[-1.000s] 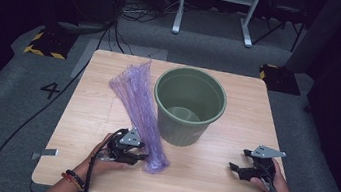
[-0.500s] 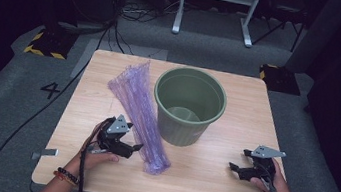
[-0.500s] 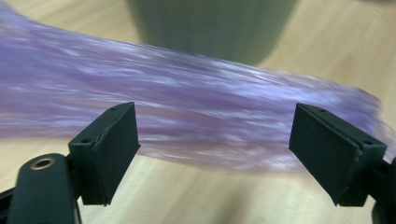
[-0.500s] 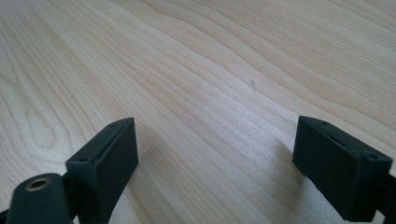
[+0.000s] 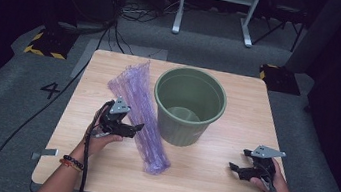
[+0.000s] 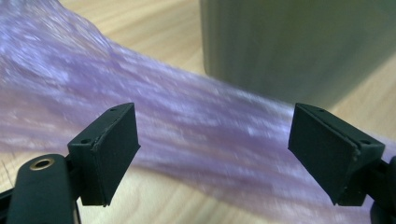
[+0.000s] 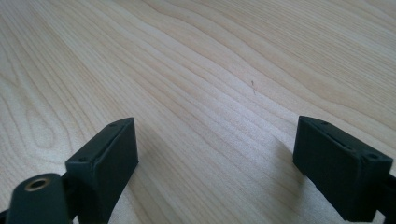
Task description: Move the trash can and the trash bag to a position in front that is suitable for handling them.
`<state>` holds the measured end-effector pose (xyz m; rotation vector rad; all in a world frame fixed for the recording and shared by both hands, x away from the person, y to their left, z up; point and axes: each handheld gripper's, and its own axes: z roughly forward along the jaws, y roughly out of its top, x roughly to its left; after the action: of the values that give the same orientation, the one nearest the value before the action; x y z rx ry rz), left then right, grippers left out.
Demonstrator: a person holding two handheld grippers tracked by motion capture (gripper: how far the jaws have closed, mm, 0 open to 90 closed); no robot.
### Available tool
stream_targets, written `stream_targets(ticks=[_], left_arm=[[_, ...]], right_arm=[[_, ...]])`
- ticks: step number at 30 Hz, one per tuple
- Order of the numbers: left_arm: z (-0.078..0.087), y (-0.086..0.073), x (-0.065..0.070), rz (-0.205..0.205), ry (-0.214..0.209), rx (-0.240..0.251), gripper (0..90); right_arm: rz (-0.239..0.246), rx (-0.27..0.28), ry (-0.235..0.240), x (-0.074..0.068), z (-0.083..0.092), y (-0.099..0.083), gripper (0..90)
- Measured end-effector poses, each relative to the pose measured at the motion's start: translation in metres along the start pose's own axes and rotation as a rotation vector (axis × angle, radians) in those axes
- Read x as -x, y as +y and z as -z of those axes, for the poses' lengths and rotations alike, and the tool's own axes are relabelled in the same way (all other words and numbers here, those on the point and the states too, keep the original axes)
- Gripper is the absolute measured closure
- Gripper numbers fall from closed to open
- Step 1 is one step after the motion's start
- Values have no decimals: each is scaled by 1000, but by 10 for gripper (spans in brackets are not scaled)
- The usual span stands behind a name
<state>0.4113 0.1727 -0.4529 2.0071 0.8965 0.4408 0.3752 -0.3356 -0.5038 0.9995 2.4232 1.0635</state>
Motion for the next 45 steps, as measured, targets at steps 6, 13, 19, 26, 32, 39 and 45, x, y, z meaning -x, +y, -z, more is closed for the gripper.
stream_targets(ticks=[6, 13, 19, 26, 32, 39, 45], left_arm=[[-8, 10, -7, 102, 54, 16, 165], [-22, 13, -17, 110, 106, -18, 163], [-28, 10, -24, 90, 149, -26, 165], [-33, 7, -30, 65, 155, -26, 169], [-41, 3, -28, 70, 94, -79, 167], [-52, -1, -24, 61, 59, -140, 164], [-56, -7, -24, 47, 75, -176, 165]], right_arm=[[0, 0, 0, 0, 0, 0, 135], [0, 0, 0, 0, 0, 0, 136], [0, -1, -1, 0, 0, 0, 135], [0, 0, 0, 0, 0, 0, 136], [0, 0, 0, 0, 0, 0, 136], [0, 0, -1, 0, 0, 0, 136], [1, 0, -1, 0, 0, 0, 135]])
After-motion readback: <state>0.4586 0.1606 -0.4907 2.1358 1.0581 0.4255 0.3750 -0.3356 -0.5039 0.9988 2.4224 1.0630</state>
